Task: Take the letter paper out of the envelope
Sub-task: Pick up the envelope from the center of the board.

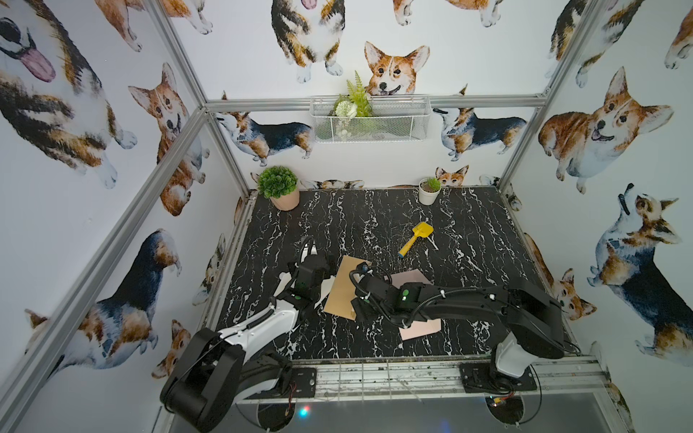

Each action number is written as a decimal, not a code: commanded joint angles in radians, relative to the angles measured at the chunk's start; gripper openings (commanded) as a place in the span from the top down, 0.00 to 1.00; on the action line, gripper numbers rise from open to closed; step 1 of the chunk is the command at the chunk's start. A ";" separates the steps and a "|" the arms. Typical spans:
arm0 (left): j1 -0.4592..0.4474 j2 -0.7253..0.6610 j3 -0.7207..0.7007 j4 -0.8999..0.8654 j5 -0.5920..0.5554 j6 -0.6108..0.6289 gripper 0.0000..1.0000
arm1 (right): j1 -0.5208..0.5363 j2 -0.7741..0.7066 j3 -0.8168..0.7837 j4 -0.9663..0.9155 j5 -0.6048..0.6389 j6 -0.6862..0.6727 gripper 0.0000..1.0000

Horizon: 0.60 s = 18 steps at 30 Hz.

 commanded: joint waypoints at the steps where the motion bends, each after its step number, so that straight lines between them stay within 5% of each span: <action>1: 0.003 -0.005 0.003 0.002 0.009 -0.023 0.00 | 0.005 0.038 -0.009 0.104 -0.003 0.070 0.10; 18: 0.003 0.019 0.021 -0.012 0.043 -0.036 0.00 | -0.007 0.160 -0.001 0.214 0.061 0.071 0.16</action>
